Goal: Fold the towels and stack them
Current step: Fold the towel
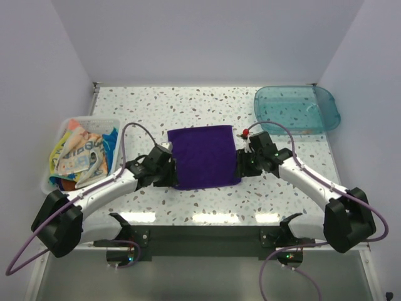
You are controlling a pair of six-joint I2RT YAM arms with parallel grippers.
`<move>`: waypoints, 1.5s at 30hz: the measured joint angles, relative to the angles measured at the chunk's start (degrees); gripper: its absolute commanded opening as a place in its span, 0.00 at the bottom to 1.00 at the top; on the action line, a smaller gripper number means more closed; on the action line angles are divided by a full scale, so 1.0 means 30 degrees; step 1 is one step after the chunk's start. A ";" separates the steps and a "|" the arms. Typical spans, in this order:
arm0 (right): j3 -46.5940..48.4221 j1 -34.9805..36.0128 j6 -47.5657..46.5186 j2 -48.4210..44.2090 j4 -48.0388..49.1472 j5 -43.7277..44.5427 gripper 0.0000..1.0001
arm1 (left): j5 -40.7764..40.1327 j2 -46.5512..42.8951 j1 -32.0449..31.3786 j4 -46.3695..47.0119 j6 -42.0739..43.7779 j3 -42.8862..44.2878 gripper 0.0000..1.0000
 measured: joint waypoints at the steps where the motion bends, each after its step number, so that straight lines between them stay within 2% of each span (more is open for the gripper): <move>1: -0.0087 -0.0109 0.0415 -0.0226 0.0248 0.0270 0.47 | -0.0211 -0.0022 0.0000 0.0029 -0.0379 -0.0248 0.47; 12: -0.2492 -0.0517 0.4291 -0.0138 0.3002 0.1311 0.46 | -0.1268 0.0117 0.0000 0.1311 -0.2732 -0.1712 0.25; 18: -0.3104 -0.0605 0.5377 0.0459 0.4524 0.1253 0.42 | -0.1246 0.0321 0.0000 0.2084 -0.2907 -0.1829 0.19; 24: -0.3643 -0.0627 0.5880 0.0546 0.5100 0.1457 0.38 | -0.1137 0.0321 0.0000 0.2382 -0.2922 -0.2113 0.18; 36: -0.4299 -0.0750 0.6696 0.0670 0.5260 0.1829 0.39 | -0.0801 0.0379 0.0000 0.2681 -0.2943 -0.2302 0.17; 42: -0.4452 -0.0838 0.6907 0.0619 0.5523 0.1887 0.38 | -0.0743 0.0379 0.0000 0.2667 -0.3089 -0.2302 0.32; 45: -0.4554 -0.0845 0.7023 0.0627 0.5872 0.1872 0.32 | -0.0750 0.0379 0.0000 0.2667 -0.3264 -0.2331 0.35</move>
